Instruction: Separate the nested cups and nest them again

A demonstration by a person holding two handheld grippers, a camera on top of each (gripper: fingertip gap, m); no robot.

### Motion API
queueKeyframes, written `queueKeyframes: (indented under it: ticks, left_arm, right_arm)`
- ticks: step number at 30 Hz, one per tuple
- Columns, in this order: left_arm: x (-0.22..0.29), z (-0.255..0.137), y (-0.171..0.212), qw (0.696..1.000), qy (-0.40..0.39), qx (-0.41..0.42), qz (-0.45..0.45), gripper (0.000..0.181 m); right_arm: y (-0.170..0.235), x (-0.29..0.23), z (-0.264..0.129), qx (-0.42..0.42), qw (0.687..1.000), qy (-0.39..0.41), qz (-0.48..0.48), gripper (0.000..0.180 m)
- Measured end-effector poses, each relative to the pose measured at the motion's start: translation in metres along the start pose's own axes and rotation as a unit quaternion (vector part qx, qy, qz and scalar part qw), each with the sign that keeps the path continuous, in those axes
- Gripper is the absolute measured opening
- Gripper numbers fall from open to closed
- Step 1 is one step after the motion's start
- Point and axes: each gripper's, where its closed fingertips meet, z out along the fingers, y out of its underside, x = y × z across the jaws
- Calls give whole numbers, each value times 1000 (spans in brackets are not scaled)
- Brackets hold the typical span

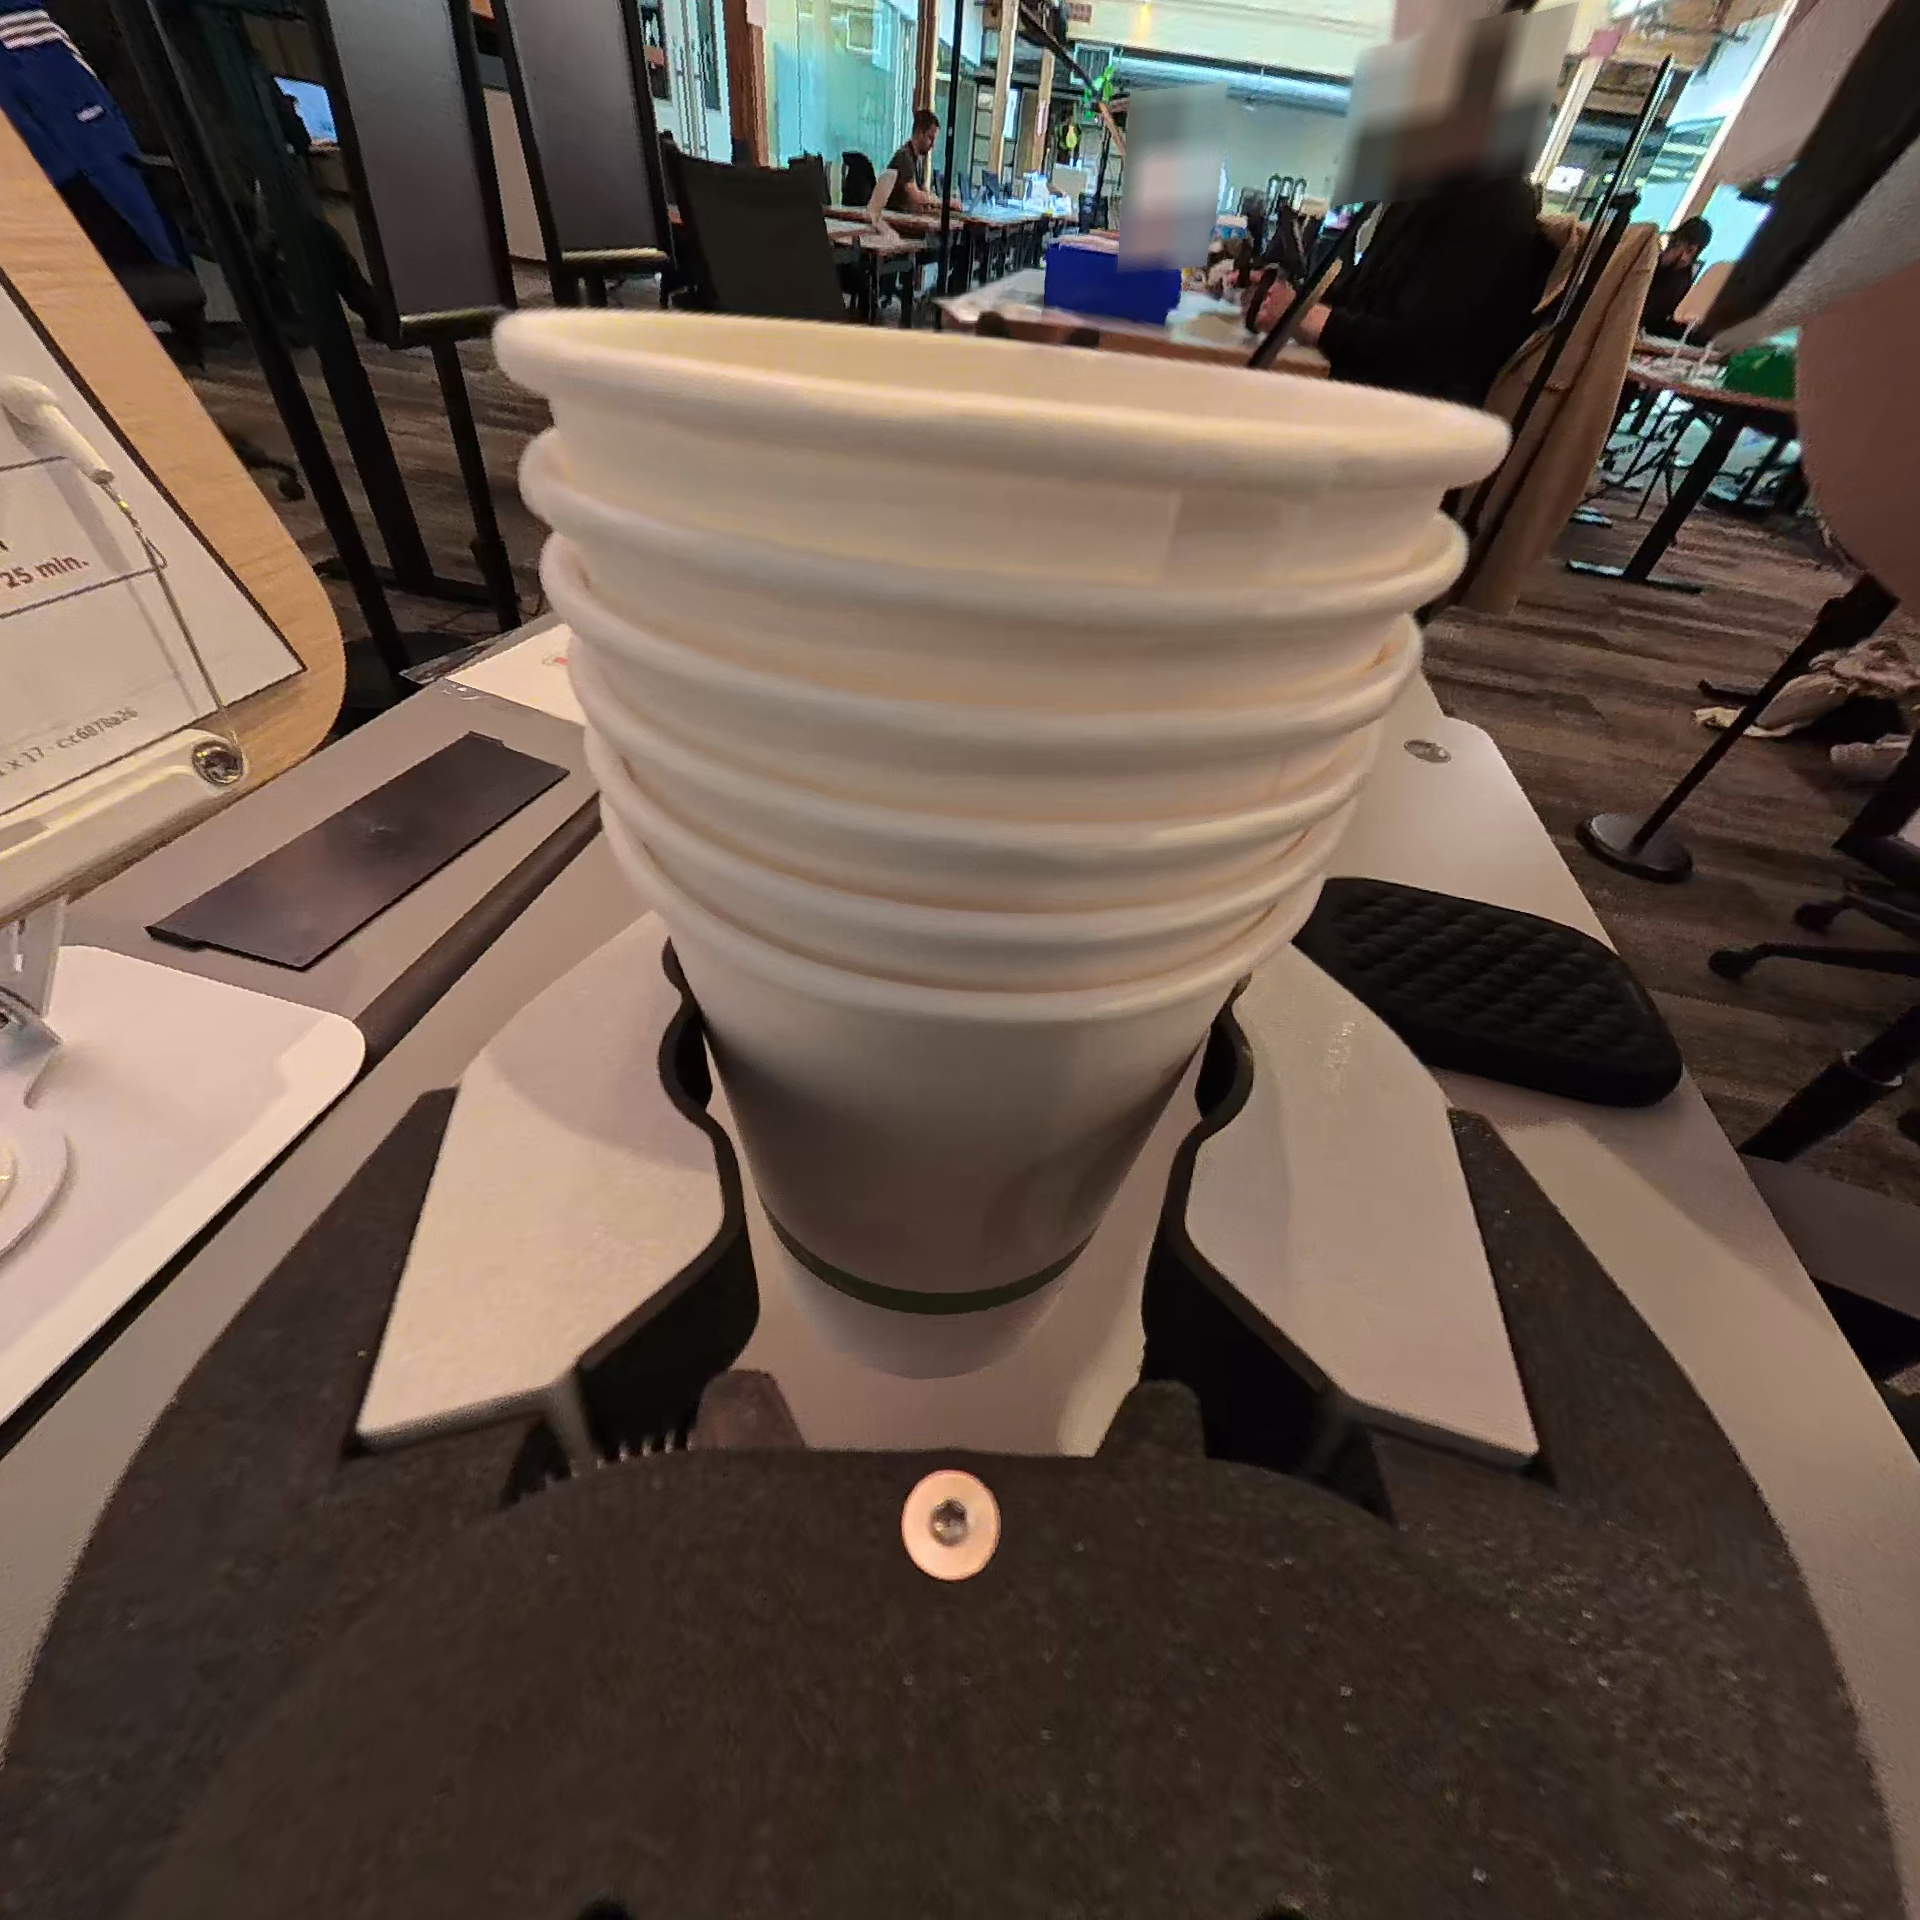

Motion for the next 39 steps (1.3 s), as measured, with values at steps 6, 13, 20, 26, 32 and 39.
queueKeyframes:
  ticks: [6, 13, 20, 26, 32, 39]
  left_arm:
    - [-4, -6, -6, 1000, -12, 9, -3, 93]
    - [-2, -5, -3, 1000, -13, -3, 6, 93]
    - [2, -3, -5, 1000, -9, -2, 9, 93]
    - [2, -2, -4, 1000, -7, -2, 5, 93]
    - [2, -2, -5, 1000, -12, -2, 7, 93]
    - [-2, -3, -5, 1000, -18, 3, 5, 93]
  right_arm:
    - [-1, 10, 5, -17, 1000, 12, 2, 31]
    - [-12, 11, 5, 4, 1000, -7, -21, 32]
    - [-5, 9, 12, -9, 999, -40, -1, 31]
    - [-5, 4, 12, -5, 998, -68, 11, 23]
    - [1, -2, 16, -18, 995, -93, 27, 12]
    - [-1, -3, 19, -4, 993, -110, 49, 3]
